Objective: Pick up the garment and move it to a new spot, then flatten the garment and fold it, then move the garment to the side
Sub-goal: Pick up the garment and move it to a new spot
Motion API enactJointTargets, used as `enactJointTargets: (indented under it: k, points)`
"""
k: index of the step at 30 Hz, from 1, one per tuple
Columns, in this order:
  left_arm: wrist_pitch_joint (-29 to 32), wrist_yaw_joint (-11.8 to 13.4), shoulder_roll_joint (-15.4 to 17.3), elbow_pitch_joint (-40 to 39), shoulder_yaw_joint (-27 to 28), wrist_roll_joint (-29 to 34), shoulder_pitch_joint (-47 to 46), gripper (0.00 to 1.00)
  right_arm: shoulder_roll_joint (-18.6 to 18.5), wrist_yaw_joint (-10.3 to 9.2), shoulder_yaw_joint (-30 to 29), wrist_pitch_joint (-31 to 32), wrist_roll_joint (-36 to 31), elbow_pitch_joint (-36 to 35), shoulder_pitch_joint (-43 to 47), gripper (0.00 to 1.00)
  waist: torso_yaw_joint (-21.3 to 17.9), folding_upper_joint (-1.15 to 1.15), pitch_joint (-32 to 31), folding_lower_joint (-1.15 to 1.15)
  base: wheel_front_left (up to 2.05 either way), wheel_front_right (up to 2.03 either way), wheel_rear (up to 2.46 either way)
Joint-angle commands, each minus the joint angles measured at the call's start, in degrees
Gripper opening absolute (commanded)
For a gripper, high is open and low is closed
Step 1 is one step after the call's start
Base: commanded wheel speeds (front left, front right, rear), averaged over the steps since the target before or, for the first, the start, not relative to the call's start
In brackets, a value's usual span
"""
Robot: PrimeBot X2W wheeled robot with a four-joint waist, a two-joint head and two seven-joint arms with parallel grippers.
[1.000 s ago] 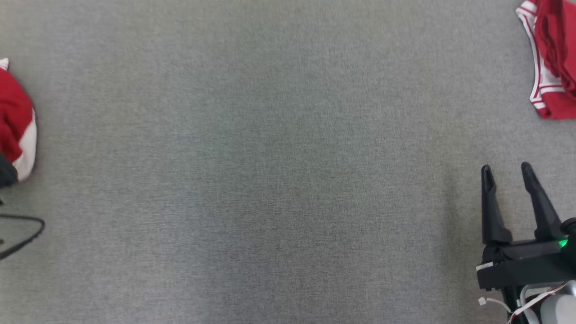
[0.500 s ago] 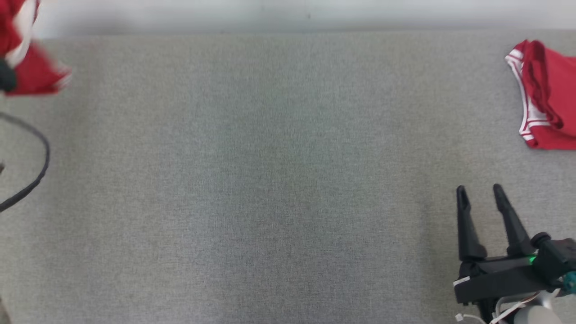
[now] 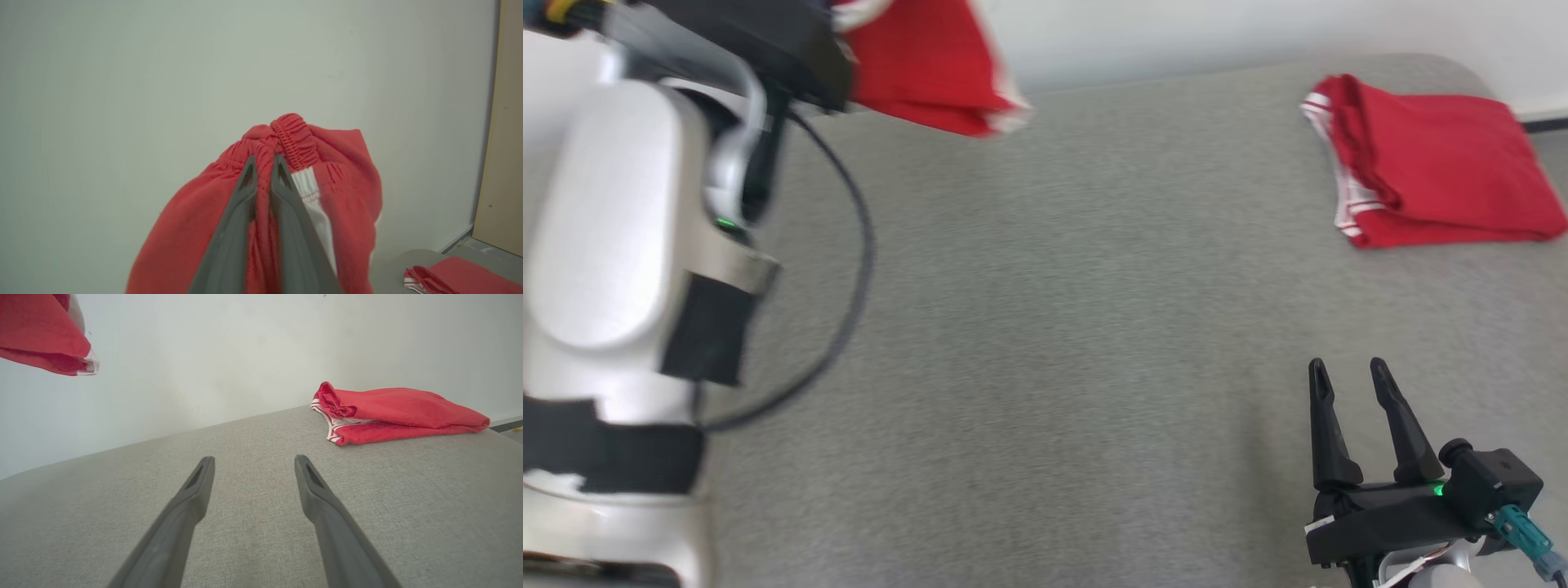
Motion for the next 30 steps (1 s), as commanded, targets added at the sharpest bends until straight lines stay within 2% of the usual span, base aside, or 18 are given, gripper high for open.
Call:
enactJointTargets:
  k: [1,8,13,22,27,28,29,30]
  points:
    - [0.6,0.1,-1.0,-0.6,-0.7,-0.5,1.6,0.0,0.2,-0.15,-0.2,-0.4,0.3,0.3,0.1,1.0,-4.5,0.0,-0.4,0.01,0.0,0.0,0.0]
    - [0.6,1.9,-5.8,-4.4,-4.6,-2.9,8.6,0.0,0.9,-0.15,-0.1,-0.9,0.8,1.8,-0.3,1.0,-10.2,0.0,0.6,0.01,0.0,0.0,0.0]
    - [-1.2,3.7,-6.7,-2.6,-6.7,-4.7,13.5,0.0,1.1,-0.15,0.0,-1.0,1.1,2.4,-0.8,1.0,-11.9,0.0,1.6,0.01,0.0,0.0,0.0]
    - [-6.5,6.4,-6.3,5.3,-7.9,-6.2,25.5,0.0,1.5,-0.15,-0.9,-1.1,0.9,2.2,-1.3,1.0,-11.0,0.0,2.3,0.01,0.0,0.0,0.0]
    - [-10.2,6.4,-5.4,9.9,-7.3,-7.2,31.6,0.0,1.5,-0.15,-0.7,-1.1,0.3,2.4,-1.1,1.0,-9.4,0.0,1.6,0.01,0.0,0.0,0.0]
    - [-10.9,6.4,-5.2,10.5,-7.3,-7.1,32.3,0.27,1.6,-0.15,-0.7,-1.1,0.2,2.4,-1.0,1.0,-9.1,0.0,1.4,0.01,0.0,0.0,0.0]
    - [-11.6,6.4,-4.8,10.8,-7.6,-6.4,32.6,0.47,1.5,-0.15,-0.8,-1.1,0.1,2.4,-0.9,1.0,-8.5,0.0,1.1,0.01,0.0,0.0,0.0]
    - [-12.3,6.3,-4.6,10.9,-8.0,-5.8,32.9,0.85,1.4,-0.15,-0.9,-1.1,0.0,2.3,-0.8,1.0,-8.0,0.0,0.8,0.01,0.0,0.0,0.0]
